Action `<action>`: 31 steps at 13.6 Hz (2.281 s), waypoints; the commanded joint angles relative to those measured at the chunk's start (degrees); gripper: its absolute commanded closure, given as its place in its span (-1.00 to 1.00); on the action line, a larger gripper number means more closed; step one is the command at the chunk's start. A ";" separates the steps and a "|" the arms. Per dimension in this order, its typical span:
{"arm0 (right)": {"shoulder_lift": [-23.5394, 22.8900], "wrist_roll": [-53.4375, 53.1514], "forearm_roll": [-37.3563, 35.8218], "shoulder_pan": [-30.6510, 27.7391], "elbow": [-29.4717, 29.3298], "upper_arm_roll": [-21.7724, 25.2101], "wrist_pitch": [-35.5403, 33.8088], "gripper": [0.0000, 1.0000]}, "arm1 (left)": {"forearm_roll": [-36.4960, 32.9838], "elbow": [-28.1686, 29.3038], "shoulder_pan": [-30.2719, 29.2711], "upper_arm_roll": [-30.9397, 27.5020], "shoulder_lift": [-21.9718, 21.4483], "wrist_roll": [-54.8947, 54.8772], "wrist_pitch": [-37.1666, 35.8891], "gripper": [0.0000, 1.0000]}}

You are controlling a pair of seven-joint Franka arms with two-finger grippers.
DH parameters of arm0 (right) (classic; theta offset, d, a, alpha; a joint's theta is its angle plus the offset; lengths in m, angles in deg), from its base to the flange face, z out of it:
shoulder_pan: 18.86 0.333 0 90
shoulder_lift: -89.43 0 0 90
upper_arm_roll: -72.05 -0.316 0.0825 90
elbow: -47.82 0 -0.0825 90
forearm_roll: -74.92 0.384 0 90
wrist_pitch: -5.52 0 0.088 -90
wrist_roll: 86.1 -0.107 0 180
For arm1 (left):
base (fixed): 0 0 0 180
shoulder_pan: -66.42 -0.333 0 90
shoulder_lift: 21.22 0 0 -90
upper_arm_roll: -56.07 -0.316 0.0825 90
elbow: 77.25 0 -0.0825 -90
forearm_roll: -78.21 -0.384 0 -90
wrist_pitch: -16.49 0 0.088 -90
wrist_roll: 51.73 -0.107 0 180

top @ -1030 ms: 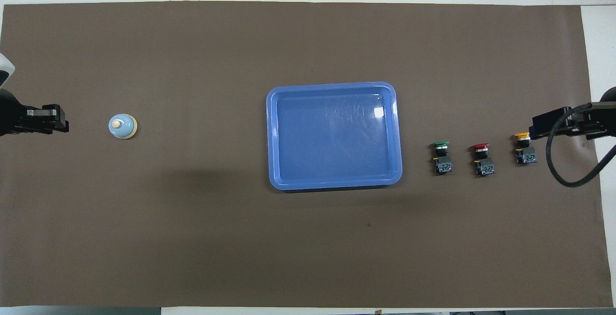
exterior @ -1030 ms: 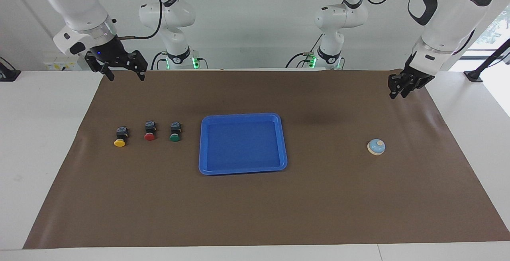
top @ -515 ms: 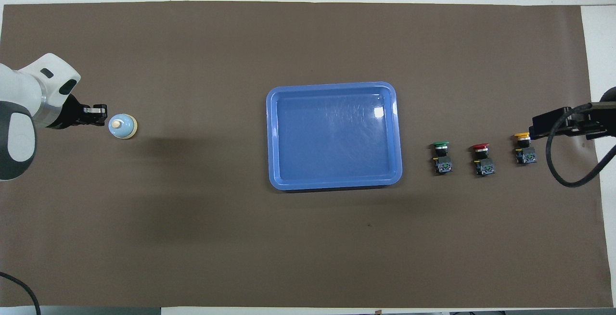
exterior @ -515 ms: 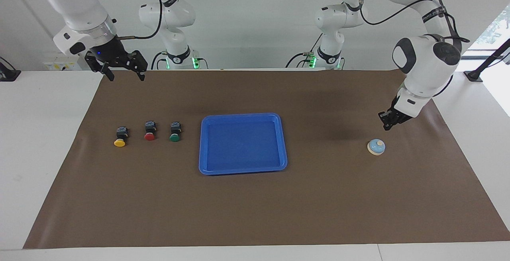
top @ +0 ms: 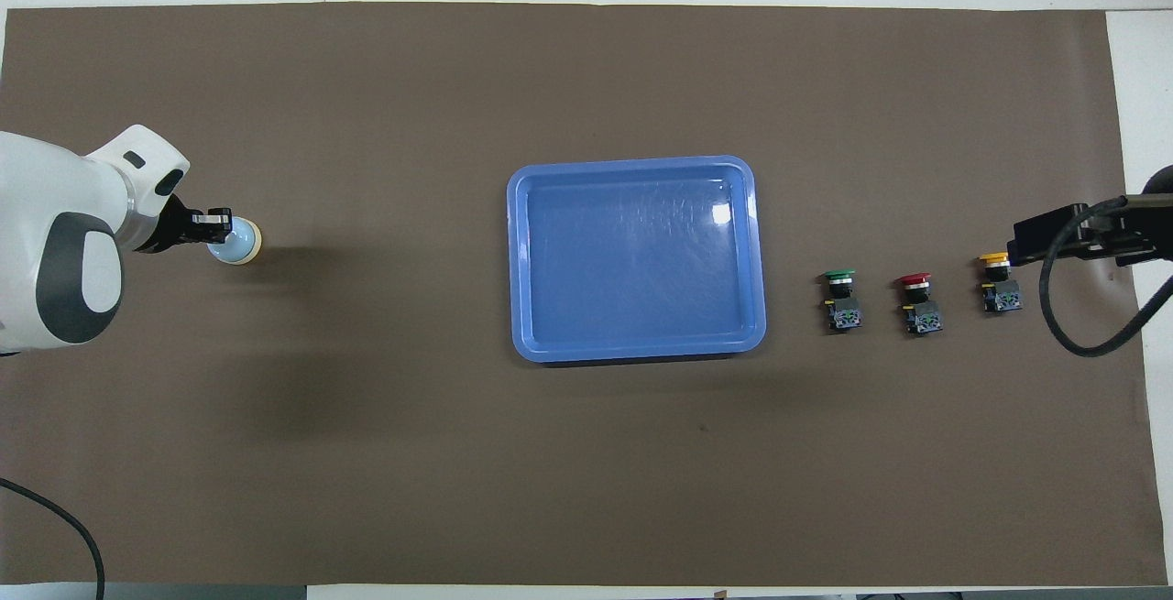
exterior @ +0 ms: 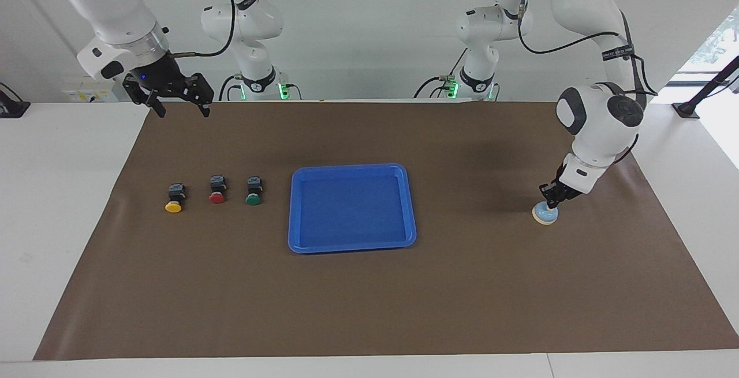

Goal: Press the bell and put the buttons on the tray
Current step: 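Move the left gripper down onto the bell and press it, then lift the left gripper off the bell and draw it back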

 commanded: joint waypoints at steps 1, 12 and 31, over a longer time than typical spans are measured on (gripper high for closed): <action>-0.20 1.69 -0.65 -0.72 -0.65 -0.47 -1.16 -1.00 | 0.54 1.88 -0.59 0.21 0.98 -1.07 3.11 1.00; -0.20 1.69 -0.65 -0.72 -0.65 -0.47 -1.16 -1.00 | 0.28 -9.70 0.38 0.30 -8.67 -0.55 -24.53 -1.00; -0.20 1.69 -0.65 -0.72 -0.65 -0.47 -1.16 -1.00 | 0.63 -18.51 10.22 -8.14 -14.40 0.07 -40.12 -1.00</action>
